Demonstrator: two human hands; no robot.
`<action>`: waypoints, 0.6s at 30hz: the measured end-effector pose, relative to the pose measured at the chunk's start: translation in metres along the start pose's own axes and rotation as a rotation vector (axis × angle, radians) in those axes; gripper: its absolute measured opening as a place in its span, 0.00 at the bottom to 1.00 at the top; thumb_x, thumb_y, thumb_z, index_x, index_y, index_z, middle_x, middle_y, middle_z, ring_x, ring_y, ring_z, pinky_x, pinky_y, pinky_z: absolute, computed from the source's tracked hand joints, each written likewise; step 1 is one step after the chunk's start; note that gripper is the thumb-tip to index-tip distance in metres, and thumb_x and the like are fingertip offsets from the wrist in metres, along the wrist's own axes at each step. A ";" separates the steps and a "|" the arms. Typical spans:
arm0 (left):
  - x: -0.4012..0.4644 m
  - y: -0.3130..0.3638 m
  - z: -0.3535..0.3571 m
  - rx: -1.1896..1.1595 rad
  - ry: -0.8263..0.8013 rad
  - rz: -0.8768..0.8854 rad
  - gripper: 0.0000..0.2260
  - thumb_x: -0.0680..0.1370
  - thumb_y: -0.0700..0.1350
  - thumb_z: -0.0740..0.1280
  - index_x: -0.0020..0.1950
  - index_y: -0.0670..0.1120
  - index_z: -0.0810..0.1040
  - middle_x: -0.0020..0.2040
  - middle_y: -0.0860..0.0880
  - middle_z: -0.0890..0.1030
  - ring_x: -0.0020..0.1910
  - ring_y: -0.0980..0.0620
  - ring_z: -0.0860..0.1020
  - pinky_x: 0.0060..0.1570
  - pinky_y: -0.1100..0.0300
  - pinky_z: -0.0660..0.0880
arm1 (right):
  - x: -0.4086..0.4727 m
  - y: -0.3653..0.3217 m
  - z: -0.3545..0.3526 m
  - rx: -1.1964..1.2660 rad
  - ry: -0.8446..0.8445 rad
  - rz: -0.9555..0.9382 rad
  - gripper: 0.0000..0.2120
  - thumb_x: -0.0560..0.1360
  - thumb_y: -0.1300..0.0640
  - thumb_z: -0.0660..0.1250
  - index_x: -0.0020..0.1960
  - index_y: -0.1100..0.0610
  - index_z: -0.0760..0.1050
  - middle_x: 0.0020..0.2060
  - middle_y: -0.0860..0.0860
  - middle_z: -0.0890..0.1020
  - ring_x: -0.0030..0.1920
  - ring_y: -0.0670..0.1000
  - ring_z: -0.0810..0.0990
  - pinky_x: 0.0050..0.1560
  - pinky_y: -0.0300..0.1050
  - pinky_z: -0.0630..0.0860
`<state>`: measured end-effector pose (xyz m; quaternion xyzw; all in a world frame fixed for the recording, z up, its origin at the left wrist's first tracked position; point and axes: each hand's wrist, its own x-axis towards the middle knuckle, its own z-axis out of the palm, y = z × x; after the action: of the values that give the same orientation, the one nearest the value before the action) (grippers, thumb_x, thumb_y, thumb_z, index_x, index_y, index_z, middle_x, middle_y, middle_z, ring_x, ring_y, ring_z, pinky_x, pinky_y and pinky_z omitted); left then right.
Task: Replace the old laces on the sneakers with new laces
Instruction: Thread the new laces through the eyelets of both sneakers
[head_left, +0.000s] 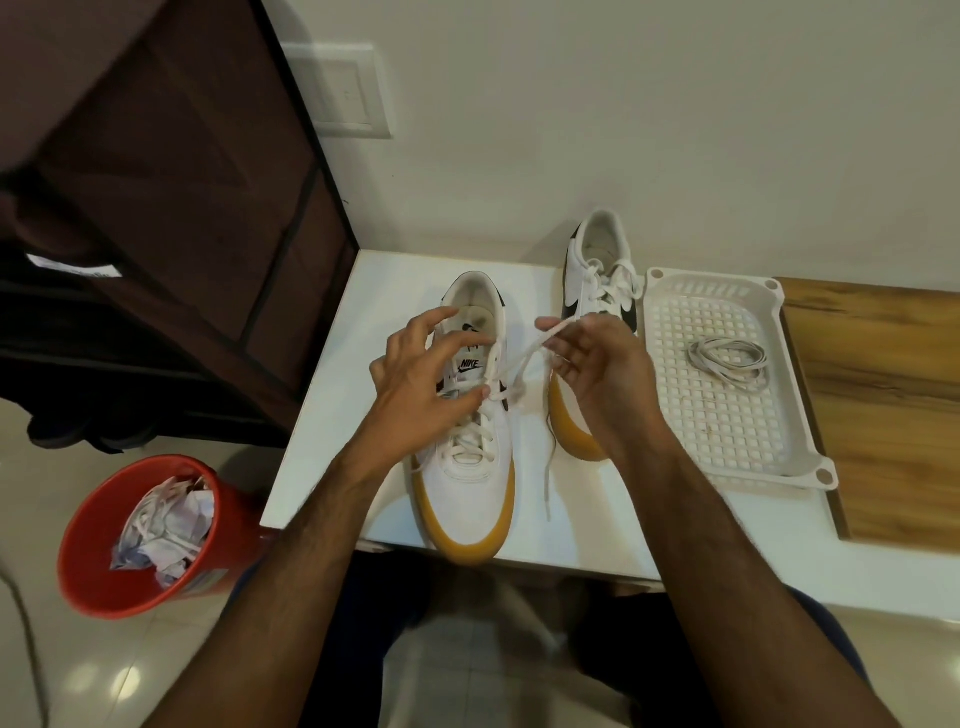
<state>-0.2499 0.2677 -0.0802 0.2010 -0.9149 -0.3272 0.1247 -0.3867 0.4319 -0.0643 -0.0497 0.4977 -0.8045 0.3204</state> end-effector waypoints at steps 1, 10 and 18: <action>0.000 -0.002 -0.001 -0.023 -0.027 -0.006 0.22 0.73 0.56 0.74 0.66 0.64 0.75 0.75 0.61 0.62 0.74 0.54 0.59 0.64 0.52 0.54 | 0.000 -0.003 -0.002 0.150 0.031 0.021 0.07 0.81 0.62 0.59 0.45 0.58 0.72 0.43 0.59 0.85 0.41 0.52 0.81 0.41 0.42 0.76; 0.006 -0.010 -0.001 -0.151 0.006 -0.099 0.14 0.86 0.47 0.58 0.58 0.59 0.82 0.69 0.63 0.72 0.69 0.58 0.65 0.60 0.66 0.53 | -0.011 0.010 0.016 -1.032 -0.168 -0.084 0.07 0.77 0.50 0.71 0.48 0.53 0.80 0.39 0.48 0.84 0.38 0.44 0.81 0.43 0.38 0.76; 0.012 -0.020 -0.007 -0.193 0.015 -0.059 0.14 0.83 0.48 0.59 0.55 0.61 0.83 0.67 0.64 0.76 0.68 0.55 0.70 0.69 0.36 0.63 | -0.007 0.006 0.008 -0.647 -0.031 -0.111 0.05 0.76 0.64 0.71 0.41 0.60 0.79 0.38 0.47 0.83 0.39 0.45 0.80 0.43 0.38 0.76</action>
<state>-0.2523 0.2447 -0.0870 0.2171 -0.8719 -0.4159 0.1405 -0.3755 0.4276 -0.0632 -0.1885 0.7191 -0.6199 0.2511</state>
